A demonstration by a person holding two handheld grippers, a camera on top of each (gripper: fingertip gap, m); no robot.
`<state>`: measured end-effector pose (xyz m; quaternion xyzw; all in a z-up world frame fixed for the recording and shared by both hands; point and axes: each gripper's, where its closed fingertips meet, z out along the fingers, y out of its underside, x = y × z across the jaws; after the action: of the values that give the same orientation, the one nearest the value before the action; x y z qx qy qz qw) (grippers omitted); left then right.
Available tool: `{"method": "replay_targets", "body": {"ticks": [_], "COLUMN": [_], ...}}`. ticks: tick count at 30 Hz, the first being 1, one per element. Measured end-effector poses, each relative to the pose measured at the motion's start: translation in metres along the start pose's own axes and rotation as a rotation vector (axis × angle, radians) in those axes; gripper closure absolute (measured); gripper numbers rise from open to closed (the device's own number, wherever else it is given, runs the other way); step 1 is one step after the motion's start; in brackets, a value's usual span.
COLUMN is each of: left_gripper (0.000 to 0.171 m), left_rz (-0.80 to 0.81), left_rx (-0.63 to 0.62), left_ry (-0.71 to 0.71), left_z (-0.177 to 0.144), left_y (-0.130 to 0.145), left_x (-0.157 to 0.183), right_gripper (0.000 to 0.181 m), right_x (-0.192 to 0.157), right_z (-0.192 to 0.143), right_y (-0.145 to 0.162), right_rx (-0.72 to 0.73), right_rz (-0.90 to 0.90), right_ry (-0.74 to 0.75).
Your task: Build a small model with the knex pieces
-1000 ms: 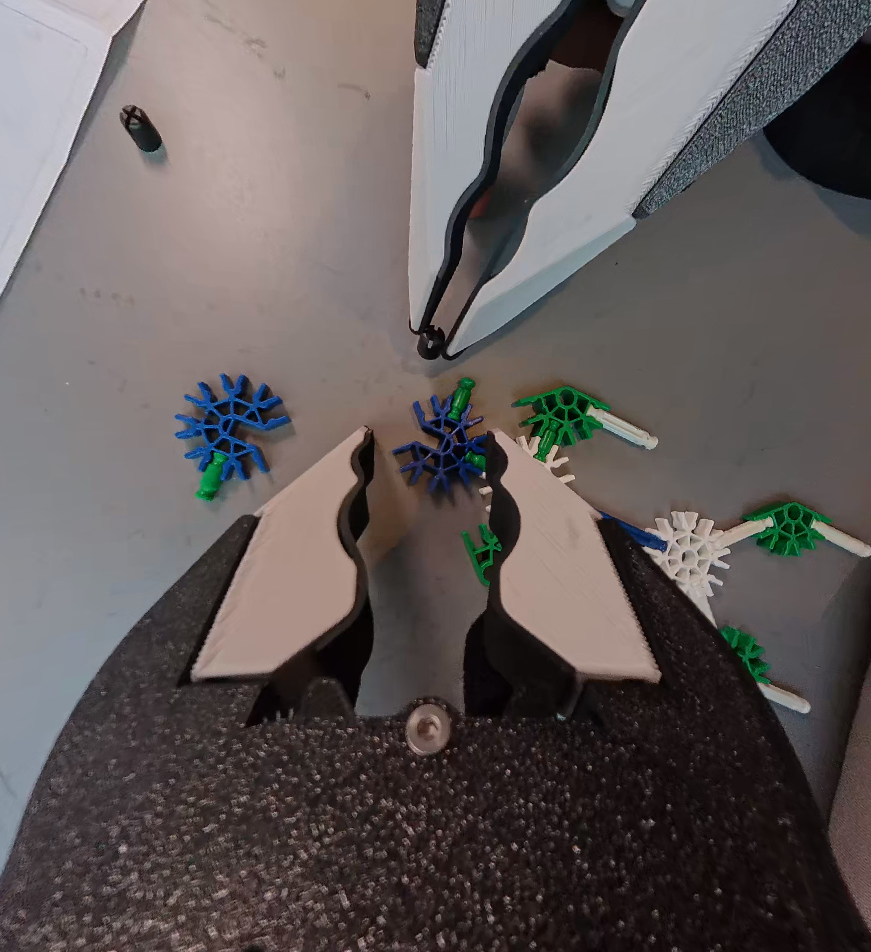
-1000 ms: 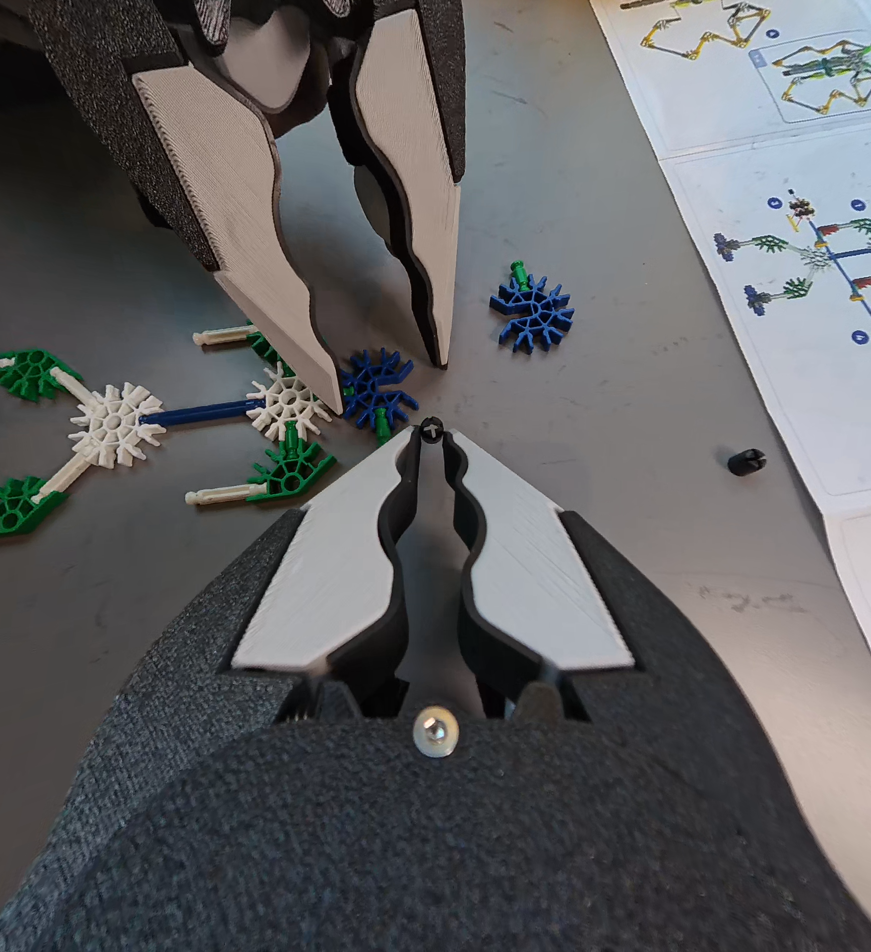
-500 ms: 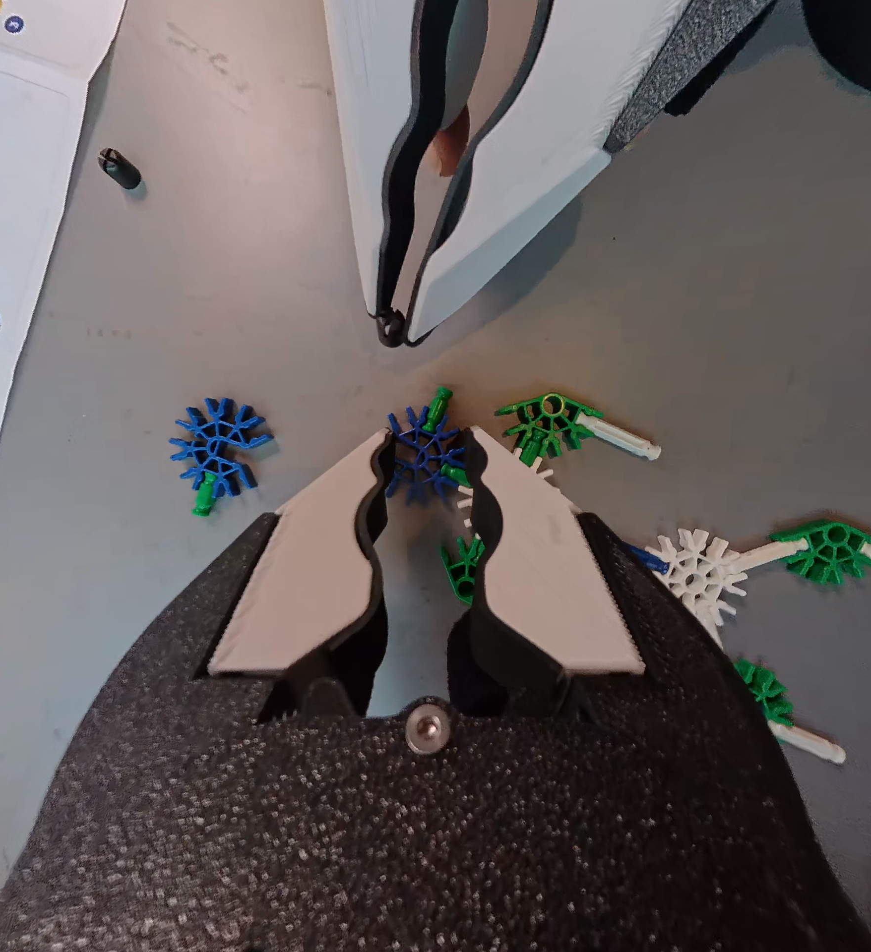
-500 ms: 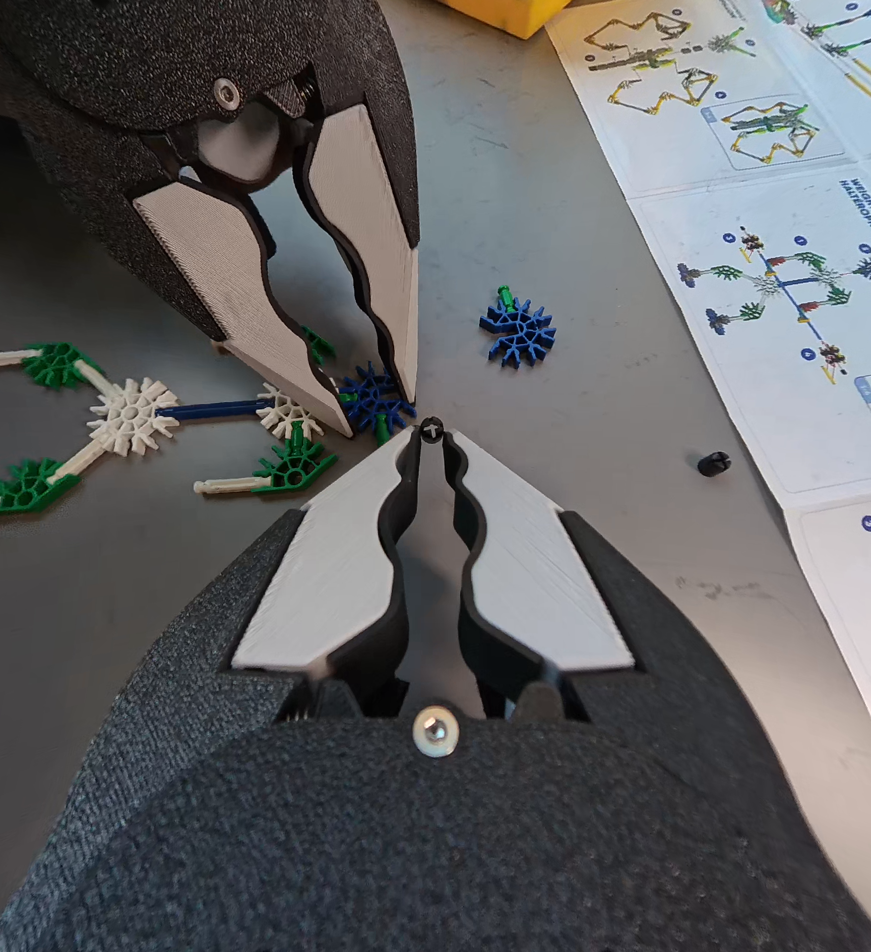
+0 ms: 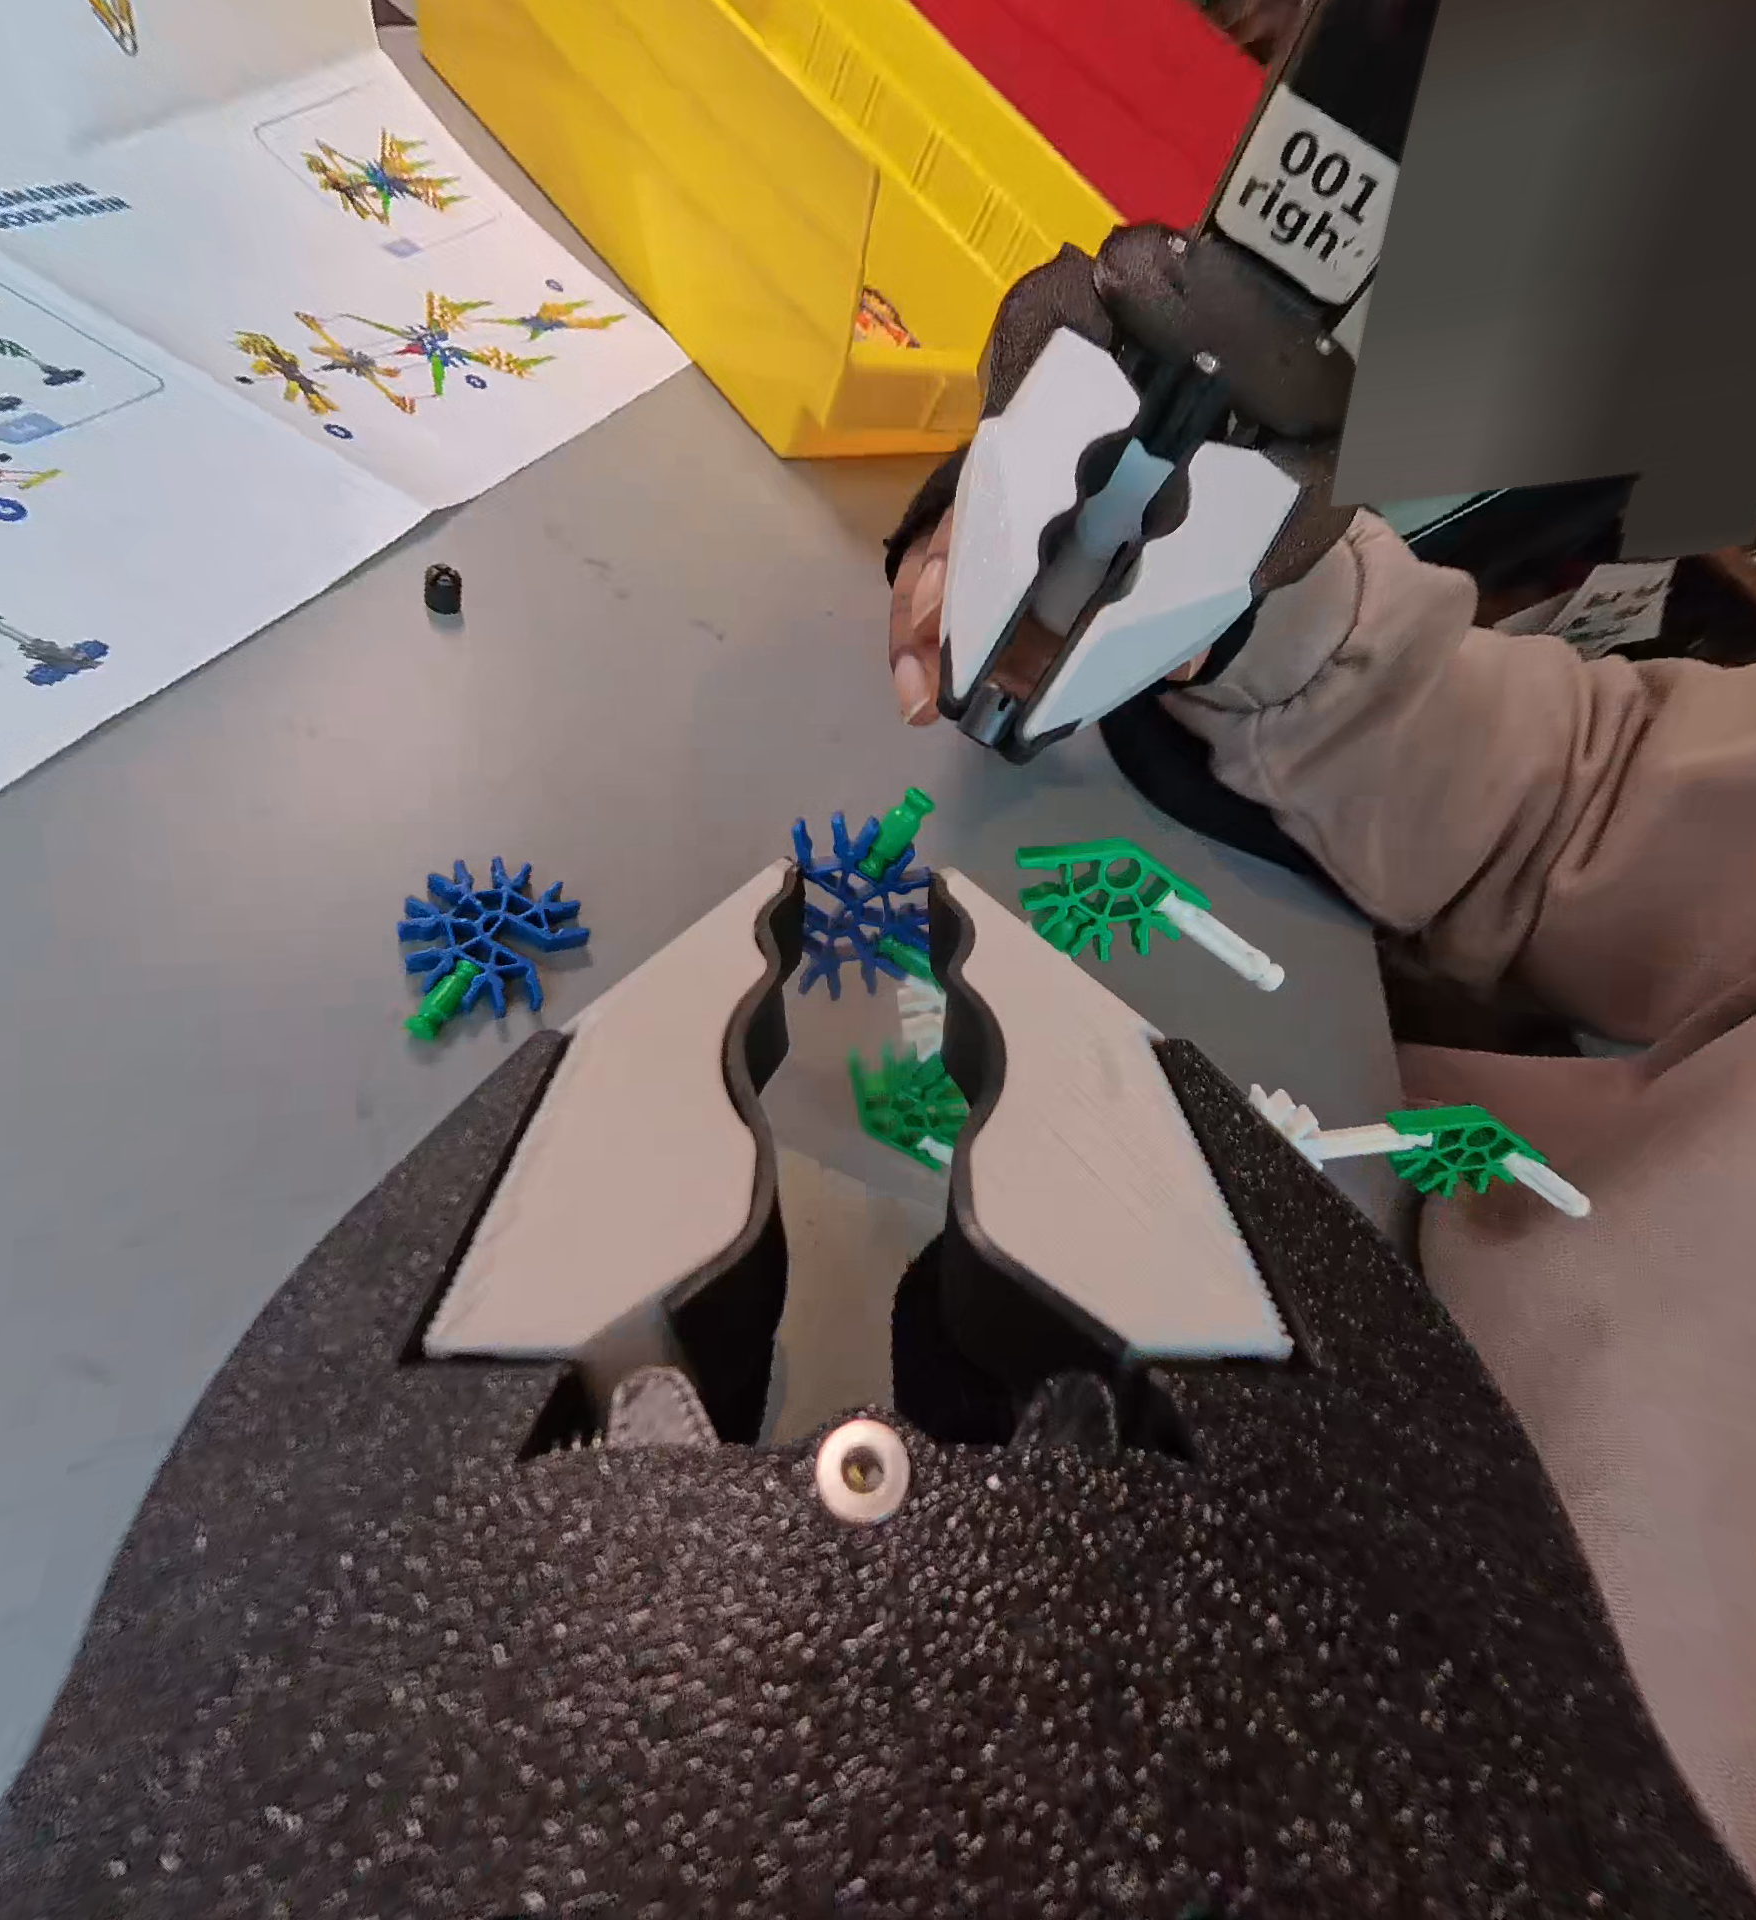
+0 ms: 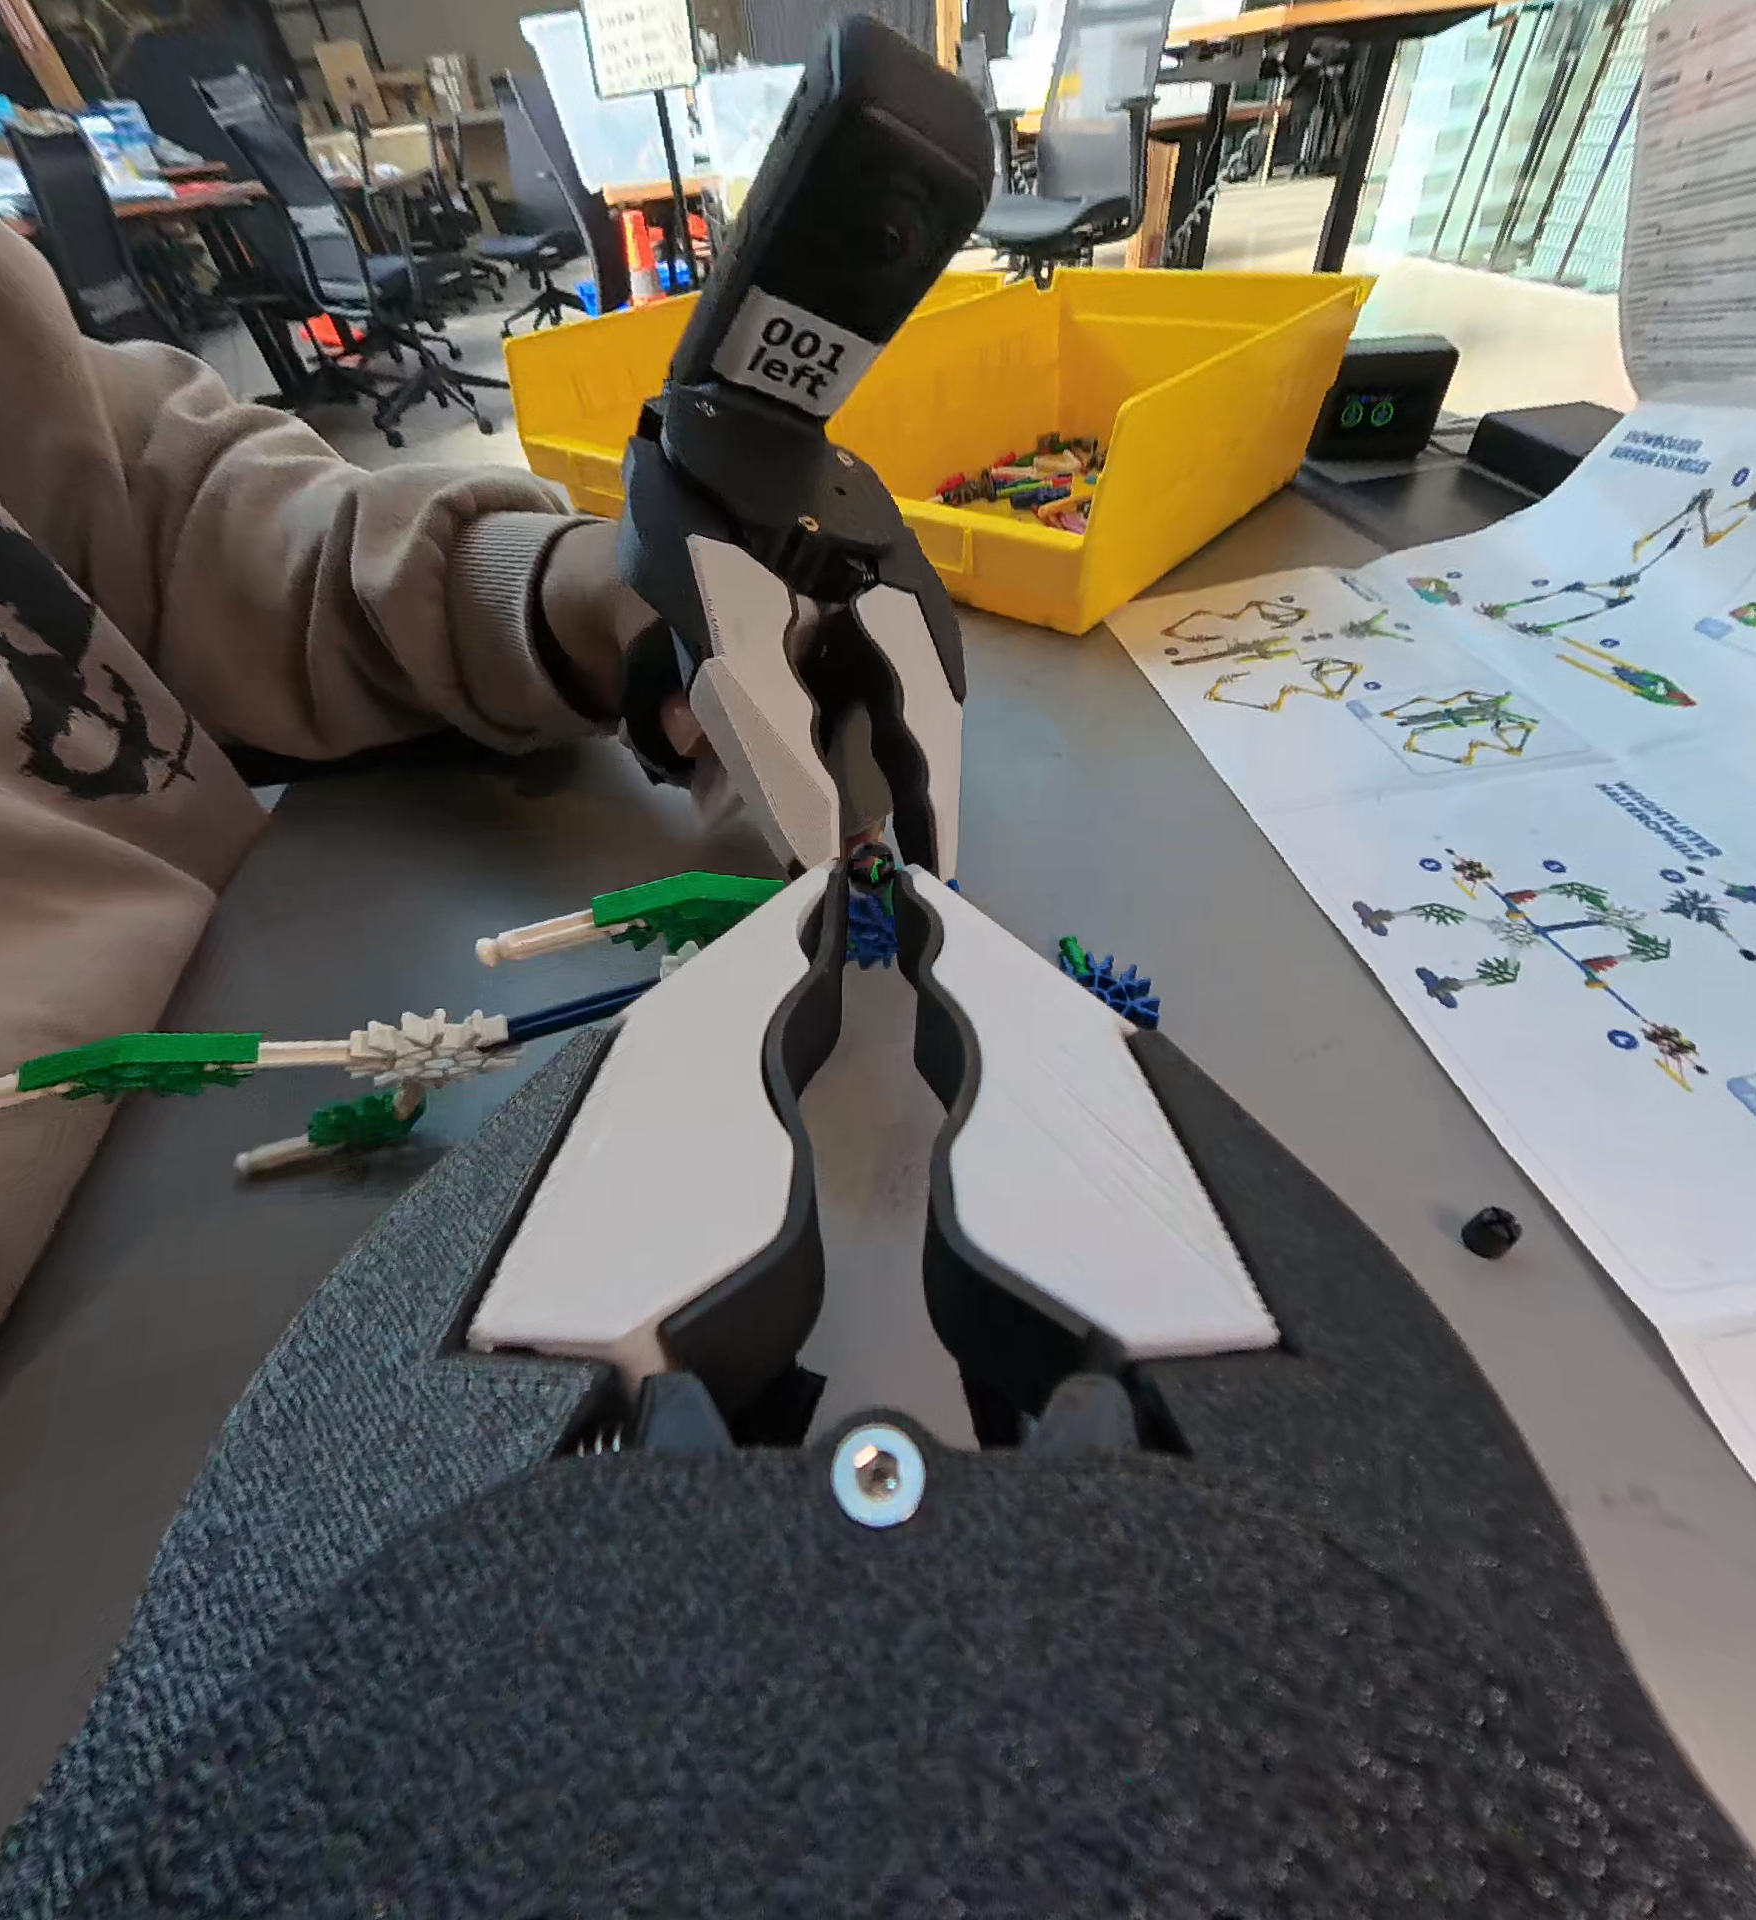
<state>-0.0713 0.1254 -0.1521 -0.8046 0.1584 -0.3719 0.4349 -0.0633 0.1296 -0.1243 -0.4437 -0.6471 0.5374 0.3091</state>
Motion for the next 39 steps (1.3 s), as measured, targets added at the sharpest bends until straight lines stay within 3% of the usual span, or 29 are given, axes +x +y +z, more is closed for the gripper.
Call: {"method": "replay_targets", "body": {"ticks": [11,23,39], "left_gripper": [0.15,0.15,0.15], "left_rz": [0.022,0.02,0.267], "left_rx": [-0.035,-0.025,-0.253], "left_ry": [-0.012,-0.027,-0.229], "left_z": [0.008,0.008,0.026], "left_y": [0.009,0.012,0.047], "left_x": [-0.001,-0.004,-0.012], "right_gripper": [0.174,0.175,0.175], "right_x": [0.002,0.003,-0.002], "right_z": [0.011,0.011,0.01], "right_y": [0.019,0.03,0.089], "right_rx": [-0.133,-0.198,-0.55], "right_rz": [-0.091,-0.061,-0.13], "right_ry": [0.06,0.052,0.034]}}
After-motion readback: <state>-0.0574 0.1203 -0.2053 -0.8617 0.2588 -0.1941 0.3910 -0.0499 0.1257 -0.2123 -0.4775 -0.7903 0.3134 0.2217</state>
